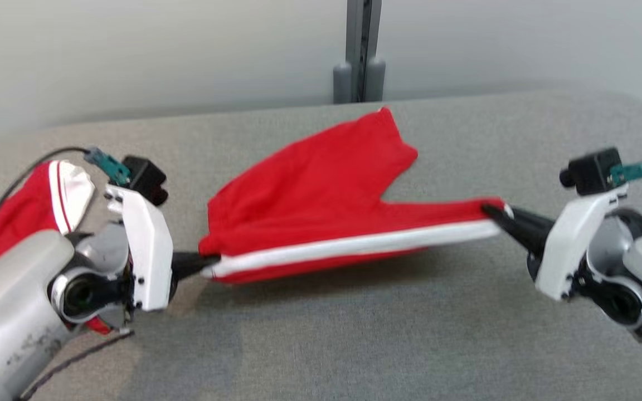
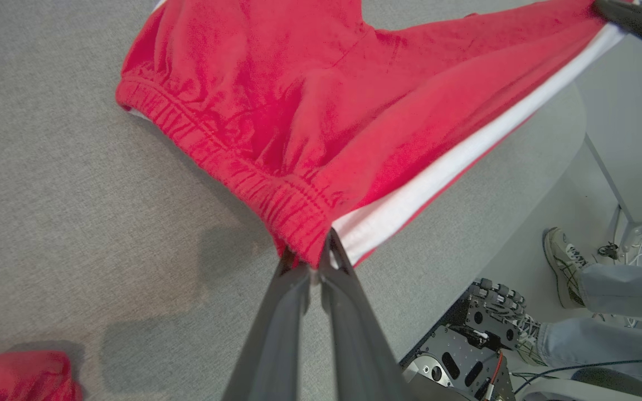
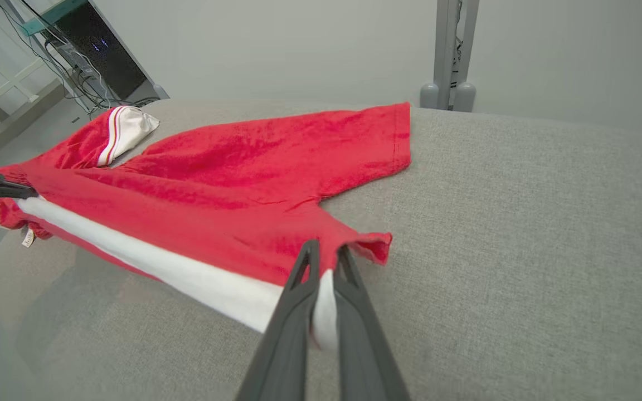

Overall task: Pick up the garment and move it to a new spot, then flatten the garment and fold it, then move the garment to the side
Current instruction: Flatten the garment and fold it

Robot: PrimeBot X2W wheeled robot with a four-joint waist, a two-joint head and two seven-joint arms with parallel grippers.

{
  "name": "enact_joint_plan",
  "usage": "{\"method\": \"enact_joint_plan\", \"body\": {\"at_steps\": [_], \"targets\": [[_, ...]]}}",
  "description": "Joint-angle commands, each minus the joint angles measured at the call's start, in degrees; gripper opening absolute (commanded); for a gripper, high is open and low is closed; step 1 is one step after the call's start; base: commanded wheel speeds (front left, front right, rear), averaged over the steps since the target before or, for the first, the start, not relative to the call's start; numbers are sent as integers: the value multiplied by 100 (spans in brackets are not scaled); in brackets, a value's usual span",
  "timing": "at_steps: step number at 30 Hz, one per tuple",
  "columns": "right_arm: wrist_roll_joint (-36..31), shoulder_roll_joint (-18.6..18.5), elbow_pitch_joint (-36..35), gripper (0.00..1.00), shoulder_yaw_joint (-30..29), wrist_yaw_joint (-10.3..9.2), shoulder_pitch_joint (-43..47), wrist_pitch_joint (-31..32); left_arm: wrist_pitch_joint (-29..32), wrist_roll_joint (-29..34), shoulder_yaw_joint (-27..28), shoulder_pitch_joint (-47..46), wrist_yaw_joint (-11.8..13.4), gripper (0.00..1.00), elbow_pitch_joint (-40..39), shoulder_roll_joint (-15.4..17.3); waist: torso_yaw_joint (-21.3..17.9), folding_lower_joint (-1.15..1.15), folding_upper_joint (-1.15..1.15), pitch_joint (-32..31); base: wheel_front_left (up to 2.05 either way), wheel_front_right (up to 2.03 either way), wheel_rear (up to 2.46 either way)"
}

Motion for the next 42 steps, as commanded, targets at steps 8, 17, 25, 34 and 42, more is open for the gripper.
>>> {"method": "enact_joint_plan", "body": {"at_steps": [8, 17, 25, 34, 42], "targets": [[424, -692, -785, 0, -54, -1, 972, 802, 454, -514, -233, 712, 209, 0, -658, 257, 50, 0, 0, -452, 0, 0, 0], [274, -943, -1241, 0, -529, -1, 1337, 1148, 491, -633, -189, 764, 434, 0, -1053, 365, 111, 0, 0, -334, 0, 0, 0], [-39, -664, -952, 0, -1201, -1, 703, 1671, 881, -766, 15, 137, 553, 0, -656, 207, 249, 0, 0, 337, 0, 0, 0], [-292, -137, -217, 0, -1671, -1, -352, 2237, 1131, -908, 368, -688, 523, 0, -164, -121, 517, 0, 0, 1140, 0, 0, 0], [-635, 329, 484, 0, -1818, 0, -1215, 2174, 1134, -834, 567, -1305, 412, 0, 236, -424, 799, 0, 0, 1716, 0, 0, 0]]}}
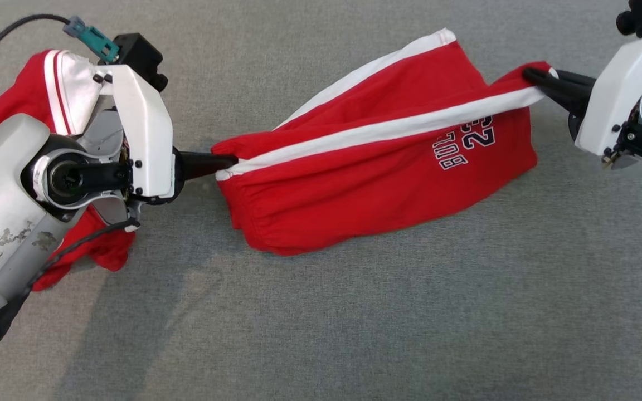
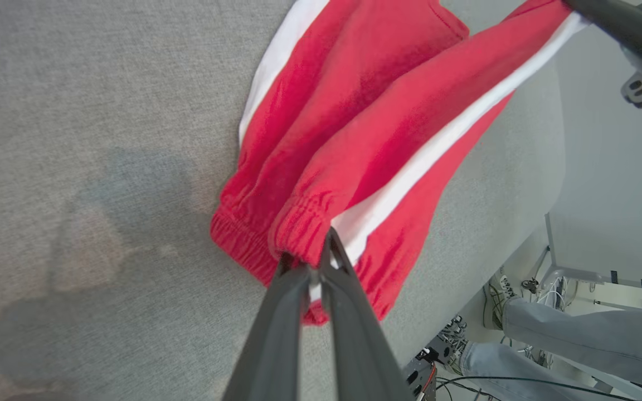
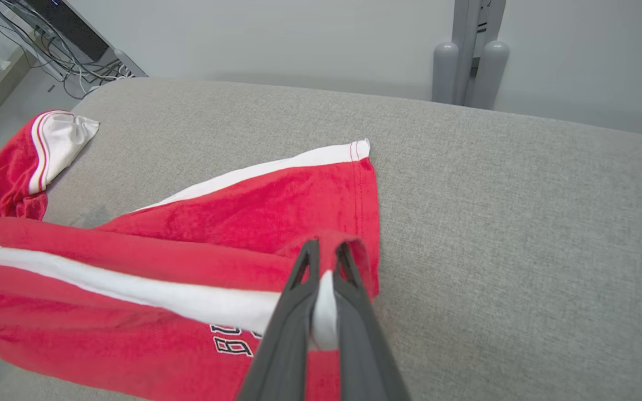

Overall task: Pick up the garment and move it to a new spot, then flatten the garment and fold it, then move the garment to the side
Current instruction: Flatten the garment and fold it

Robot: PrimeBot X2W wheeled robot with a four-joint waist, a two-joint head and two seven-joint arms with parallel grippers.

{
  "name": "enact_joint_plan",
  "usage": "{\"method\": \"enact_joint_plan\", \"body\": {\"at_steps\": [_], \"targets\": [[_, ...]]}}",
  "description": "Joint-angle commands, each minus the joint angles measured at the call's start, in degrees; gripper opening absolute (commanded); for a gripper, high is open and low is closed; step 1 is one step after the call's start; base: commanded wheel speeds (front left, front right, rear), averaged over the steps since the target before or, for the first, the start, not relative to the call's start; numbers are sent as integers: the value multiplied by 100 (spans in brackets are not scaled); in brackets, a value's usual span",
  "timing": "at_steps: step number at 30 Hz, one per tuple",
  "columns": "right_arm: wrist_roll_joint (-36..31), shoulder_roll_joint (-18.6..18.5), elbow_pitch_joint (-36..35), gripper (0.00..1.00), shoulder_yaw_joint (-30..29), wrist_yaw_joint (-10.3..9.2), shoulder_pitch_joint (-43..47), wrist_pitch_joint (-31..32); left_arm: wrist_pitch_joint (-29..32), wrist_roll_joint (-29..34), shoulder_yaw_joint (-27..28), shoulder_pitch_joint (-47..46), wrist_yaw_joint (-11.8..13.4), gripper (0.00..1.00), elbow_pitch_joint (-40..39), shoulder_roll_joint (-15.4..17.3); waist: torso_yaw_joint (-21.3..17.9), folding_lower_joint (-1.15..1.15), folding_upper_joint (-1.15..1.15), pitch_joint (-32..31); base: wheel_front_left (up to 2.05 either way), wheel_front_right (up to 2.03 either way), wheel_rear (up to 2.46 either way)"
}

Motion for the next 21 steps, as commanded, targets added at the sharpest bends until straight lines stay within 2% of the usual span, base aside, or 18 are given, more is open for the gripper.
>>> {"method": "enact_joint_plan", "body": {"at_steps": [1, 7, 21], "targets": [[-58, 32, 96, 0, 9, 0, -103, -56, -19, 40, 23, -98, -49, 0, 65, -29, 168, 0, 0, 215, 0, 0, 0], [-155, 203, 567, 0, 65, 1, -640, -188, -56, 114, 69, -322, -153, 0, 221, -217, 386, 0, 0, 537, 0, 0, 0], [-305, 287, 1391, 0, 340, 0, -1470, -620, -284, 48, 300, -562, -312, 0, 550, -504, 705, 0, 0, 994, 0, 0, 0]]}}
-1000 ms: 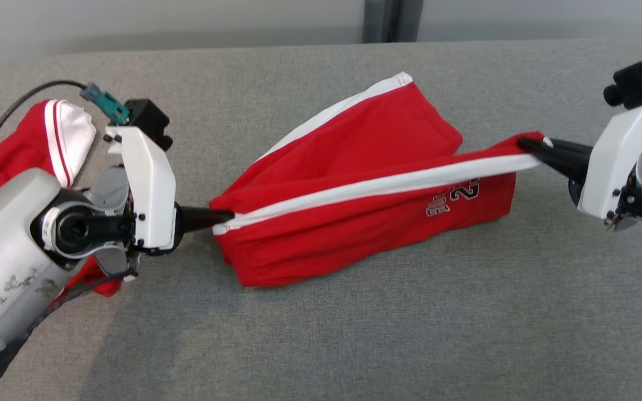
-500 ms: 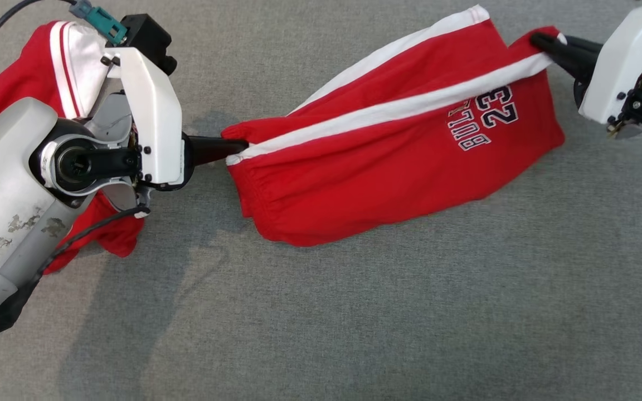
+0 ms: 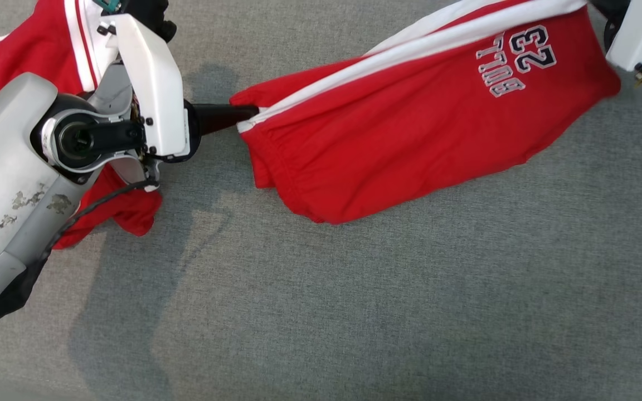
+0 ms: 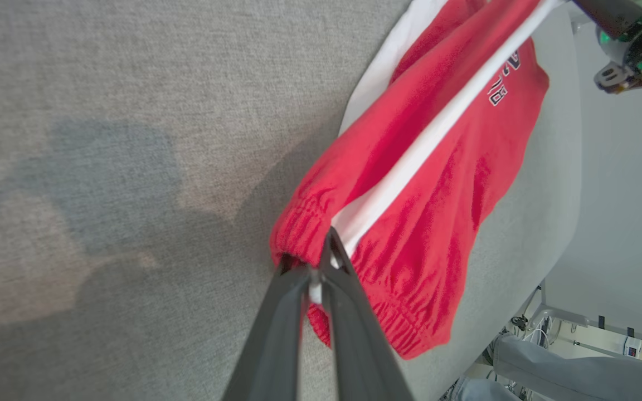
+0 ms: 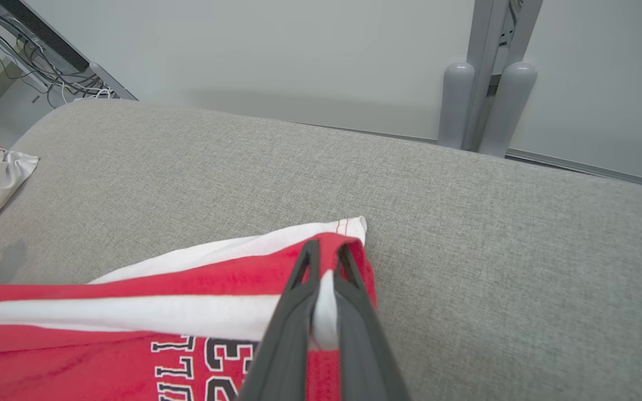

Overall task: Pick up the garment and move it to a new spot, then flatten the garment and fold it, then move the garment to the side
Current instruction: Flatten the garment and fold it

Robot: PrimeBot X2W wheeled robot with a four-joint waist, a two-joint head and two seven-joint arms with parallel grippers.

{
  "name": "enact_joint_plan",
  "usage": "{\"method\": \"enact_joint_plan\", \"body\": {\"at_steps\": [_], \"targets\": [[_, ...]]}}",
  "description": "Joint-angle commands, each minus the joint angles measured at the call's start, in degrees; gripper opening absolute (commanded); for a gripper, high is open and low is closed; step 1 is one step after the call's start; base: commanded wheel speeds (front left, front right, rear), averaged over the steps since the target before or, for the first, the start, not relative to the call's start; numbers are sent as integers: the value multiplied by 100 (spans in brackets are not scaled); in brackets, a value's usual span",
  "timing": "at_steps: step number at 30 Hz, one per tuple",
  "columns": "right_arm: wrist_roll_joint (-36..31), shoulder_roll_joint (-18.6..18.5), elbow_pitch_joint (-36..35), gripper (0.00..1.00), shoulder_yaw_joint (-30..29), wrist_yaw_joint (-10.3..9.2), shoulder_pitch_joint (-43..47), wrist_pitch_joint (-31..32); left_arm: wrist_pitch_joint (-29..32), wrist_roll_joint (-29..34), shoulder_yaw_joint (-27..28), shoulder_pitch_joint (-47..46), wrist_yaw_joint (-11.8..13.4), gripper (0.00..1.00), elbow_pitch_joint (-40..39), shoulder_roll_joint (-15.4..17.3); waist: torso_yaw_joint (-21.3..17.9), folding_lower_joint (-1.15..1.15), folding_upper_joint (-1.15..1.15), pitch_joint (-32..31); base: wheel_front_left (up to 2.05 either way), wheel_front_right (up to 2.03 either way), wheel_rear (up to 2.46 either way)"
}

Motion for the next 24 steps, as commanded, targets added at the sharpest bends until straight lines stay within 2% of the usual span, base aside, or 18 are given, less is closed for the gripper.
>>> {"method": "enact_joint_plan", "body": {"at_steps": [1, 8, 11, 12, 13, 14, 18, 24], "targets": [[-26, -9, 77, 0, 2, -1, -94, -109, -26, 2, 51, -114, -32, 0, 38, -8, 36, 0, 0, 44, 0, 0, 0], [13, 118, 471, 0, 161, -1, -322, -307, -49, 7, 81, -202, -85, 0, 88, -118, 108, 0, 0, 155, 0, 0, 0], [53, 187, 621, 100, 227, -1, -370, -355, -110, 68, 88, -209, -100, 2, 150, -154, 102, 0, 0, 170, 0, 0, 0], [53, 187, 621, 100, 227, -1, -370, -355, -110, 68, 88, -209, -100, 2, 150, -154, 102, 0, 0, 170, 0, 0, 0], [72, 213, 665, 100, 253, -1, -381, -369, -154, 94, 92, -210, -106, 45, 179, -161, 95, 0, 0, 167, 0, 0, 0], [96, 233, 694, 100, 278, 0, -386, -380, -180, 115, 93, -203, -113, 100, 212, -172, 85, 0, 0, 155, 0, 0, 0], [204, 294, 704, 100, 330, 0, -342, -535, -207, 126, 79, -125, -135, 100, 310, -173, 34, 0, 0, 43, 0, 0, 0], [405, 324, 598, 100, 460, 0, -47, -1048, -216, 171, 57, 66, -151, 100, 341, 35, -93, 0, 0, -410, 0, 0, 0]]}}
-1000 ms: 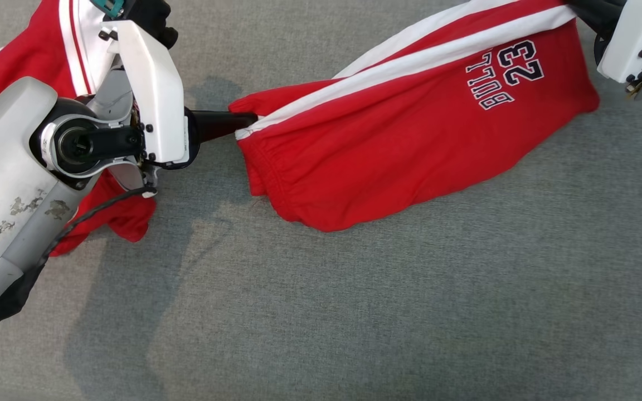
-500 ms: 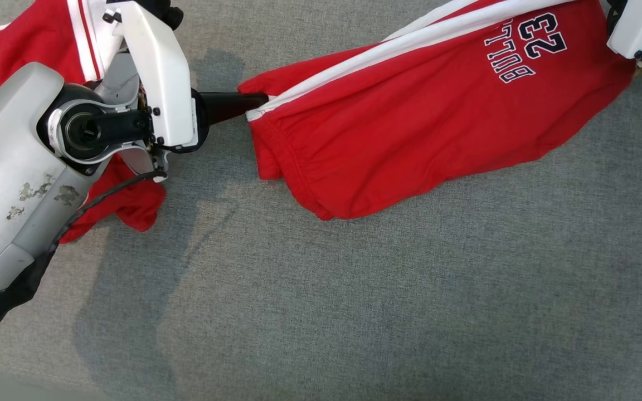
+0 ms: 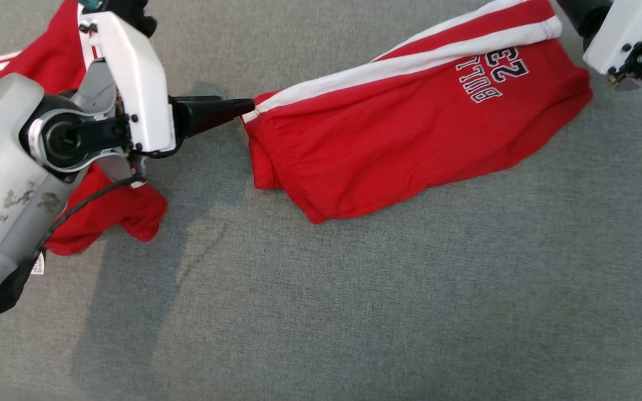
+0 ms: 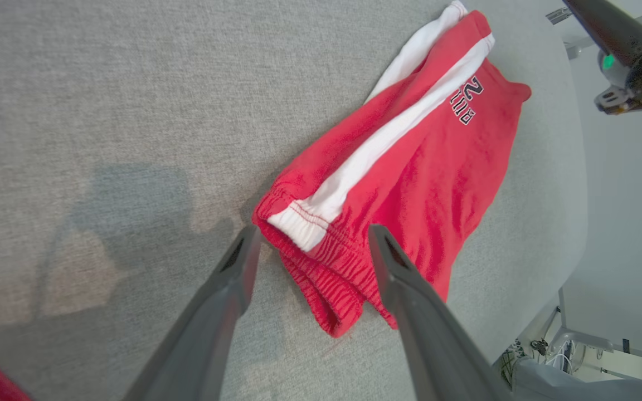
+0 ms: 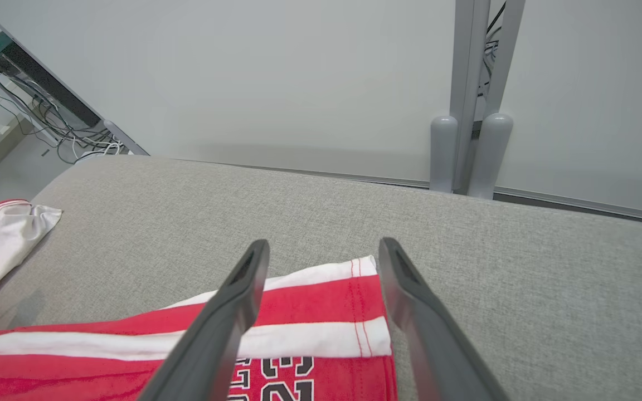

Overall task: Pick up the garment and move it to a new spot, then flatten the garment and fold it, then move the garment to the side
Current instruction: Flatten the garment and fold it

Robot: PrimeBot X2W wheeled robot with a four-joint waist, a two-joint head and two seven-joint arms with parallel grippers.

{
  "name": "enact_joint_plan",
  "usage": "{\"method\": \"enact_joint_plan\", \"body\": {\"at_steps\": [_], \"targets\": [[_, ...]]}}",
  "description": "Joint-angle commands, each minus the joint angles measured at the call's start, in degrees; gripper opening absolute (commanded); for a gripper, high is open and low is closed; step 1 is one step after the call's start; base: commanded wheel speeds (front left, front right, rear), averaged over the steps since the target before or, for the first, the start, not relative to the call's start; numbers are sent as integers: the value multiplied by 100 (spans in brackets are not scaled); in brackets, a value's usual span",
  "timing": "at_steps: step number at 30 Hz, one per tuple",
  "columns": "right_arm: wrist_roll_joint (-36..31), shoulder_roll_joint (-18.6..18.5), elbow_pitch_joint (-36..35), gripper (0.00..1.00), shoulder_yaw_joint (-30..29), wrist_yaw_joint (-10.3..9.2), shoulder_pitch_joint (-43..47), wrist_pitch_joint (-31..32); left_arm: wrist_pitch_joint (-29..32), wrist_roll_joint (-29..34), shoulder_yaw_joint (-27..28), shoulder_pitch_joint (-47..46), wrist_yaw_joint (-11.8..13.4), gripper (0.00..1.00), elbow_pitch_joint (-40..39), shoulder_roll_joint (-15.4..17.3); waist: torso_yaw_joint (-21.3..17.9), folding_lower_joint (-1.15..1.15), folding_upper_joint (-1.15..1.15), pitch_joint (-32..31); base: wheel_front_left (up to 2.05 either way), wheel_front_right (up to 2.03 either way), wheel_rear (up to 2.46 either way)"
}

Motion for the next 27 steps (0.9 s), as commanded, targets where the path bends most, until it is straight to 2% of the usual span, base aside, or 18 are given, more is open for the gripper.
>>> {"method": "enact_joint_plan", "body": {"at_steps": [1, 6, 10, 13, 18, 23, 27], "targets": [[62, -28, -40, 100, 43, 1, 153, -175, -49, 69, -18, 134, -28, 100, 1, 100, -84, 0, 0, -235, 0, 0, 0], [79, -50, -112, 100, 190, 1, 506, -793, -595, 421, -7, 320, -36, 100, -143, 320, -178, 0, 0, -612, 0, 0, 0], [115, -9, 10, 100, 263, 1, 774, -1261, -1625, 913, 69, 557, -12, 100, -318, 390, -213, 0, 0, -833, 0, 0, 0], [155, 65, 228, 100, 312, 1, 961, -1525, -2498, 1320, 119, 835, 171, 100, -539, 424, -188, 0, 0, -958, 0, 0, 0], [226, 153, 631, 100, 403, 1, 1182, -1772, -3892, 2074, 119, 1401, 647, 100, -1150, 501, -49, 0, 0, -1088, 0, 0, 0], [363, 217, 1028, 100, 439, 1, 1365, -1843, -5191, 2707, 118, 2149, 1338, 100, -1824, 470, 116, 0, 0, -1146, 0, 0, 0], [471, 207, 1283, 100, 446, 1, 1468, -1797, -5689, 3067, 337, 2786, 1794, 100, -2282, 370, 243, 0, 0, -1118, 0, 0, 0]]}}
